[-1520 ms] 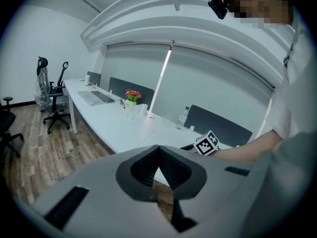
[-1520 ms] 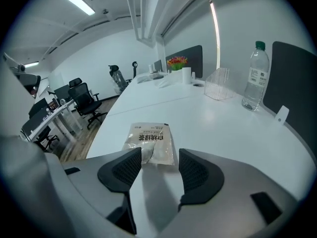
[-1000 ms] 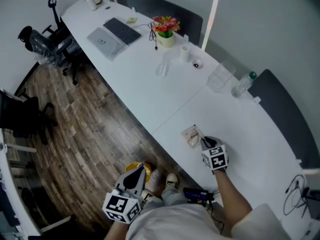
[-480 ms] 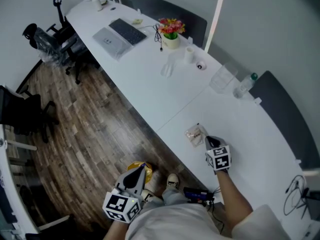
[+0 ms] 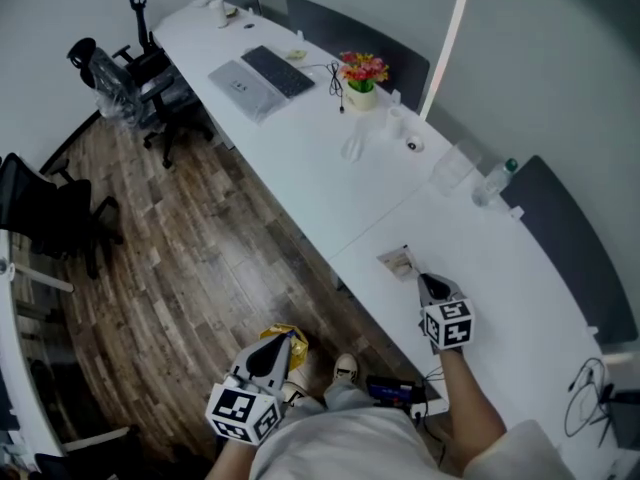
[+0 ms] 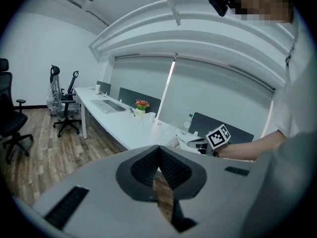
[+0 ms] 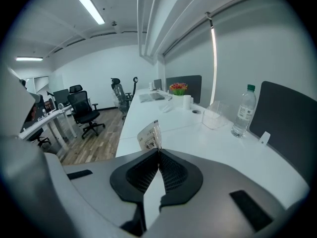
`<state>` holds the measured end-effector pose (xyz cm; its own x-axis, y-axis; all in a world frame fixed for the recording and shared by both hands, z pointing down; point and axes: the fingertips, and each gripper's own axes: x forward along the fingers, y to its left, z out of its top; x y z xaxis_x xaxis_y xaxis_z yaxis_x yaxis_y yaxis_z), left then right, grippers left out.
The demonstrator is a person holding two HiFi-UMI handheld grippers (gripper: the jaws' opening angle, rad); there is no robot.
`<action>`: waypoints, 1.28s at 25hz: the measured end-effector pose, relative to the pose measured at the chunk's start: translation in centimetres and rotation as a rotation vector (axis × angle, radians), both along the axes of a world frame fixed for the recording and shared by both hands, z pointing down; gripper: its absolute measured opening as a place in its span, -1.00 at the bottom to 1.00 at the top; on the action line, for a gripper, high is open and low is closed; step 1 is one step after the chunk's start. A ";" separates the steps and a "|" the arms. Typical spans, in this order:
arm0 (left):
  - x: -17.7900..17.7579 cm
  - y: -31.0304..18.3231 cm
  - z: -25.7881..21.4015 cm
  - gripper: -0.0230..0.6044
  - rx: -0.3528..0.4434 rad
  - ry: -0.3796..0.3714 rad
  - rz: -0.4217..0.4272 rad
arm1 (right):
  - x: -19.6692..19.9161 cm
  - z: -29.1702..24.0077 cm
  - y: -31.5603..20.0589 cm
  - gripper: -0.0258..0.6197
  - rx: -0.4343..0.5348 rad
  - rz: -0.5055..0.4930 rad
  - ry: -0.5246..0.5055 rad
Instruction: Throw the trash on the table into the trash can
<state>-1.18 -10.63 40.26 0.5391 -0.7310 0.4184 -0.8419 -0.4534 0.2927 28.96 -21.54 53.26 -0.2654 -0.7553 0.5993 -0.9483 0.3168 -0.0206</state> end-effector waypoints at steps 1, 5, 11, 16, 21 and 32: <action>-0.6 0.3 -0.1 -0.92 0.010 0.005 -0.009 | -0.4 -0.5 0.3 -0.82 0.008 -0.006 -0.006; -3.4 1.6 -1.0 -0.92 0.040 0.017 -0.064 | -3.1 -2.5 1.5 -0.82 0.031 -0.050 -0.028; -9.9 5.1 -2.1 -0.92 0.074 0.022 -0.201 | -11.2 -3.6 3.5 -0.82 0.026 -0.203 -0.085; -17.0 9.5 -2.8 -0.92 0.079 0.019 -0.324 | -21.0 -4.5 5.9 -0.82 0.021 -0.363 -0.129; -22.3 14.3 -2.2 -0.92 0.070 0.019 -0.403 | -30.0 -5.1 9.3 -0.82 0.018 -0.510 -0.190; -26.1 18.0 -0.9 -0.92 0.058 0.027 -0.469 | -38.9 -4.3 14.3 -0.82 -0.036 -0.710 -0.199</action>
